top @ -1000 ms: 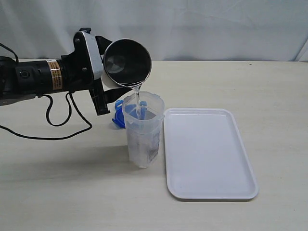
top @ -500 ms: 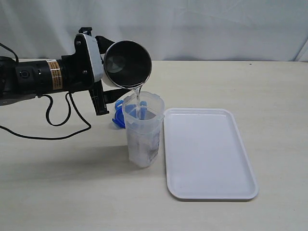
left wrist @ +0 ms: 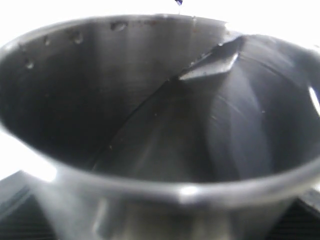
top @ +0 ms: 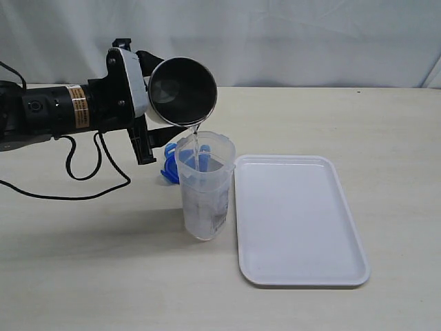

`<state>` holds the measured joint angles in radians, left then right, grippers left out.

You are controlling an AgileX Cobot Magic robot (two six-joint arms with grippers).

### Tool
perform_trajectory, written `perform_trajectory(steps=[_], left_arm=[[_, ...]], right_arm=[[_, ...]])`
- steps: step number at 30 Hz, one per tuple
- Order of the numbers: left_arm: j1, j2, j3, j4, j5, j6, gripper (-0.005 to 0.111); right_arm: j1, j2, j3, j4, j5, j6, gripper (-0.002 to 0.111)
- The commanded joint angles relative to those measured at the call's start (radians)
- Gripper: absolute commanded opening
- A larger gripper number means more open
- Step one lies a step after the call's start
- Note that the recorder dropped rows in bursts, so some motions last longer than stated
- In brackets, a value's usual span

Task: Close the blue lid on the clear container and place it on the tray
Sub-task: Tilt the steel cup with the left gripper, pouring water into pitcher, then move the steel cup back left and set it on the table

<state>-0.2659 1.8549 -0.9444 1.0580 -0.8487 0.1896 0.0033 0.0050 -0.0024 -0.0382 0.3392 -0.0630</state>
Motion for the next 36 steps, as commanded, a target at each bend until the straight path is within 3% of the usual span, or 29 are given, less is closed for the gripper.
perform_trajectory(steps=[1,7,19,22,24,27,31,36], left_arm=[[-0.003,-0.018,-0.016,-0.049,-0.069,0.024,0.0],[-0.003,-0.018,-0.016,-0.049,-0.069,-0.013,0.0],[-0.003,-0.018,-0.016,-0.064,-0.047,-0.442,0.0],[0.001,-0.001,-0.016,-0.288,0.078,-0.512,0.0],[0.011,0.029,-0.021,-0.409,0.081,-0.508,0.0],[0.015,0.086,-0.086,-0.423,0.083,-0.51,0.0],[0.035,0.195,-0.245,-0.554,0.165,-0.53,0.0],[0.153,0.273,-0.313,-0.581,0.169,-0.537,0.0]], right_arm=[[-0.006,-0.005,0.002,0.001,0.002,-0.001,0.005],[-0.006,-0.005,0.002,0.001,0.002,-0.001,0.005],[-0.006,-0.005,0.002,0.001,0.002,-0.001,0.005],[-0.006,-0.005,0.002,0.001,0.002,-0.001,0.005],[-0.006,-0.005,0.002,0.001,0.002,-0.001,0.005],[-0.006,-0.005,0.002,0.001,0.002,-0.001,0.005],[-0.006,-0.005,0.002,0.001,0.002,-0.001,0.005],[-0.006,-0.005,0.002,0.001,0.002,-0.001,0.005]])
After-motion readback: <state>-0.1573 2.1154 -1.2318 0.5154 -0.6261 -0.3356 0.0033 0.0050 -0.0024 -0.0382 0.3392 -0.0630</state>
